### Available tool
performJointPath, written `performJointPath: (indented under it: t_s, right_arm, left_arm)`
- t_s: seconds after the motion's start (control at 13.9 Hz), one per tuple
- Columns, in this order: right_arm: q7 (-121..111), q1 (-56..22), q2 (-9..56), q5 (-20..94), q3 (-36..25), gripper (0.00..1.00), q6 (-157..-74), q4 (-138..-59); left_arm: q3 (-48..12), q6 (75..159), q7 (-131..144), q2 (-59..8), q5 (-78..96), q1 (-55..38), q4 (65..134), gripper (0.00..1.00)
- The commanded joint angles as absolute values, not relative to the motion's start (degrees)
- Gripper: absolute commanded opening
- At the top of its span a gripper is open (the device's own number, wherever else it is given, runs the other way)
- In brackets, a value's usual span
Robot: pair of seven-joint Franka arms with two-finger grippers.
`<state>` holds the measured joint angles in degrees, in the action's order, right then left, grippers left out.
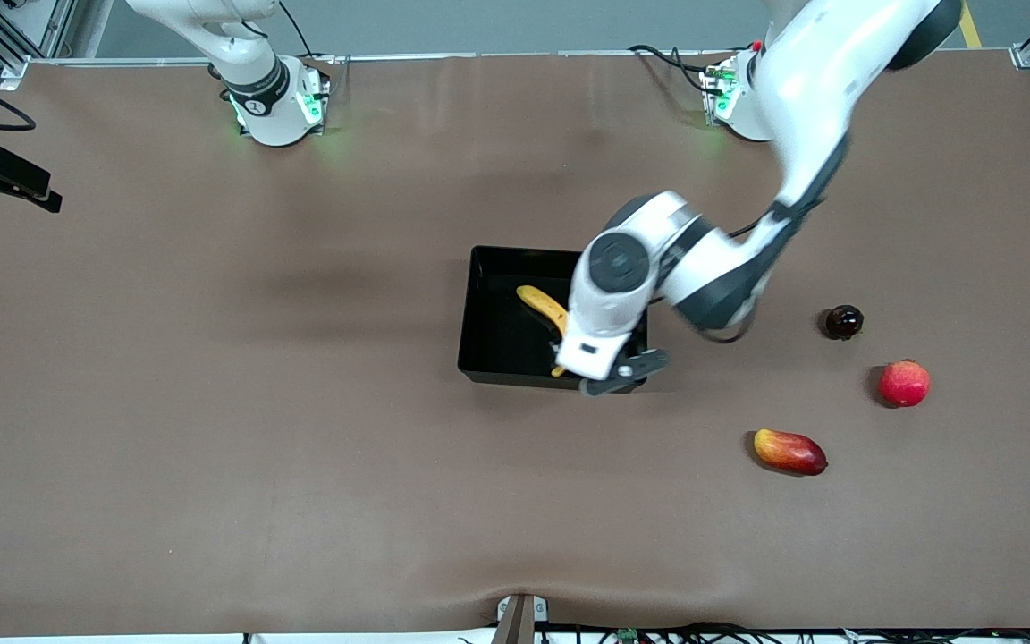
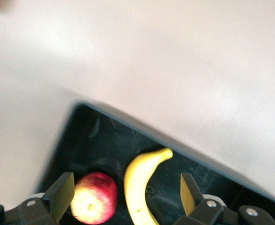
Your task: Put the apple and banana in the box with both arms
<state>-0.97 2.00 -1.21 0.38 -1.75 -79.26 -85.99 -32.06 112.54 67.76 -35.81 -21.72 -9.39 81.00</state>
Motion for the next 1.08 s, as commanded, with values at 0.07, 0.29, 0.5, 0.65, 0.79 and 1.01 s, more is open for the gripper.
performJointPath:
  t_s: [0.07,0.29,0.5,0.65,0.79,1.01]
  right_arm:
    - [-1.5,2.7,-1.9,0.8,-1.3,1.0,-78.8,-86.3]
    - [-1.6,2.7,-1.9,0.8,-1.3,1.0,-78.8,-86.3]
    - [-1.6,2.5,-1.9,0.8,-1.2,1.0,-76.4,-85.9]
    - [-1.6,2.7,-1.6,1.0,-1.2,1.0,-76.5,-84.6]
    - [-2.4,2.9,-0.9,0.7,-1.4,1.0,-76.5,-83.1]
    - [-2.4,2.7,-1.2,-0.4,-1.4,1.0,-78.7,-83.2]
  left_arm:
    - [-32.3,105.8,61.1,-23.0,-22.2,-4.5,83.8,1.0]
    - [-32.9,102.1,45.1,-17.9,-19.6,3.5,83.7,1.0]
    - [-32.5,99.3,39.3,-11.6,-10.6,11.0,83.7,1.0]
    - [-32.4,98.6,34.8,-8.6,-7.4,15.9,83.7,1.0]
    - [-32.6,96.3,27.9,-7.2,-6.4,19.7,83.7,1.0]
    - [-31.8,92.2,21.6,-4.3,-6.6,21.3,83.7,1.0]
